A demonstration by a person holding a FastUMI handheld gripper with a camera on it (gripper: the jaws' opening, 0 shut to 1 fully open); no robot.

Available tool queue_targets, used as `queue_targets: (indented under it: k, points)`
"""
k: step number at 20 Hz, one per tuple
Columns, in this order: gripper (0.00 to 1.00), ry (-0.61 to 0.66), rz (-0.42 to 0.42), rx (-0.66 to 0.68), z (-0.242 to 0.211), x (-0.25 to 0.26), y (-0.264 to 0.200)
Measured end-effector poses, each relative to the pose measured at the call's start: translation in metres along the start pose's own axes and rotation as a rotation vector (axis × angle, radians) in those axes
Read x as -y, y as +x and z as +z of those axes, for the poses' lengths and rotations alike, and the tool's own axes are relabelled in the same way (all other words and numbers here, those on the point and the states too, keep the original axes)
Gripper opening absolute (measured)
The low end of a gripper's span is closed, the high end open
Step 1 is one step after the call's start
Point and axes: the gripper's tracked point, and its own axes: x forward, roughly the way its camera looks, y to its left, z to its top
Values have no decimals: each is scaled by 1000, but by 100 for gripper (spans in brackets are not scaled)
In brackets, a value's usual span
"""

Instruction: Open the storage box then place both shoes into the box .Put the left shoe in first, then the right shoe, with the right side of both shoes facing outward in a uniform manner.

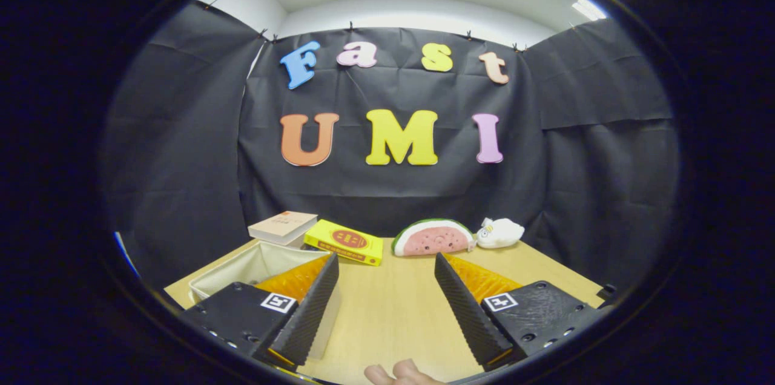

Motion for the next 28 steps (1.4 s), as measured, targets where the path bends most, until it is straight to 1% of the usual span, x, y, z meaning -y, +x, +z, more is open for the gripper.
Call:
queue_targets:
  k: [2, 3, 6, 8, 10, 13, 17, 22, 26, 28]
  points:
    - [96, -13, -32, 10, -4, 19, -5]
    - [97, -5, -30, 14, -6, 24, -8]
    - [97, 12, -60, 81, -1, 47, -17]
    - [96, 40, -47, 114, -4, 51, -23]
    - [96, 22, -48, 95, -15, 57, -23]
    - [96, 28, -36, 66, -25, 60, -28]
    - [96, 30, -23, 63, -35, 57, -31]
    - [96, 22, -20, 89, -28, 52, -35]
    - [97, -5, -21, 101, -23, 48, -30]
    - [96, -39, -15, 73, -29, 46, -29]
